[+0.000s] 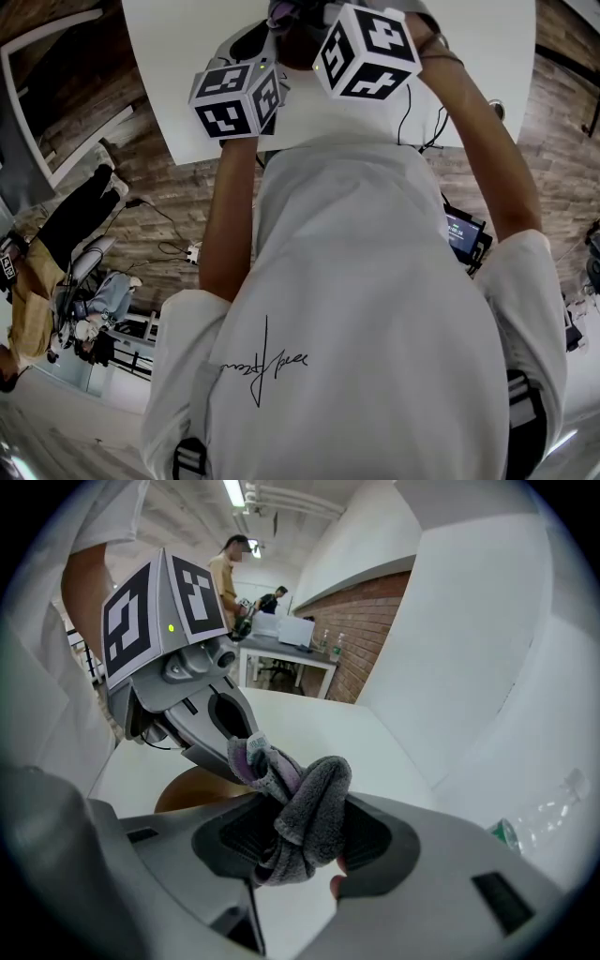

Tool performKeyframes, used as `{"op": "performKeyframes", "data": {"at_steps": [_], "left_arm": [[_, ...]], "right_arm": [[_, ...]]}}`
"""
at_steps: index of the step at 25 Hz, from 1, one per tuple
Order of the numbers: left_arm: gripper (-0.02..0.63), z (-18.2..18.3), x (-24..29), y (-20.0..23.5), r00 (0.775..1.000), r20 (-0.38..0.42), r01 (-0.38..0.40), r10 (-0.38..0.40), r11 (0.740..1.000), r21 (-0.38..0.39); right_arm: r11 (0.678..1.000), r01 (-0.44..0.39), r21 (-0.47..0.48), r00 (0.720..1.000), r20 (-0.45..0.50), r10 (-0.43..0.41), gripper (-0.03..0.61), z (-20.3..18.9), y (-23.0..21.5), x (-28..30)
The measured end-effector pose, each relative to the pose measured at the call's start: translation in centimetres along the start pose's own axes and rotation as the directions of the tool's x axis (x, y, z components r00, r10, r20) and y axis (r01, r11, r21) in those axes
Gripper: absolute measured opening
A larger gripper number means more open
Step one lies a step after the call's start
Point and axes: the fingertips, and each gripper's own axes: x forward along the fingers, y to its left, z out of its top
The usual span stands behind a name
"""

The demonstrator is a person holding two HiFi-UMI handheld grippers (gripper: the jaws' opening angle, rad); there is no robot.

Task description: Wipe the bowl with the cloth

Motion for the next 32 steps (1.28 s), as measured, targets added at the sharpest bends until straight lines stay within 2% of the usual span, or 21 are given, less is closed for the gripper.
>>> {"op": "performKeyframes", "data": {"at_steps": [11, 18, 25, 32], "left_arm": [[0.012, 0.4, 0.4, -0.3, 1.0, 0.0, -0.02, 0.02, 1.0, -0.009], [0.012, 0.1, 0.5, -0.3, 0.999, -0.001, -0.032, 0.032, 0.999, -0.001], [0.014, -0.1, 0.4, -0.3, 0.999, 0.006, -0.039, 0.039, 0.999, -0.006], [0.014, 0.2, 0.5, -0.1, 0.999, 0.005, -0.042, 0.043, 0.999, -0.011]], "right_arm": [[0.989, -0.003, 0.149, 1.0, 0.018, 0.001, 0.179, -1.1, -1.5, -0.9], [0.985, -0.004, 0.17, 1.0, 0.006, 0.003, 0.179, -1.7, -1.4, -1.1], [0.97, -0.015, 0.242, 1.0, 0.011, 0.012, 0.179, -2.4, -1.4, -1.7], [0.963, -0.01, 0.268, 1.0, -0.004, 0.011, 0.179, -3.1, -1.4, -2.0]]}}
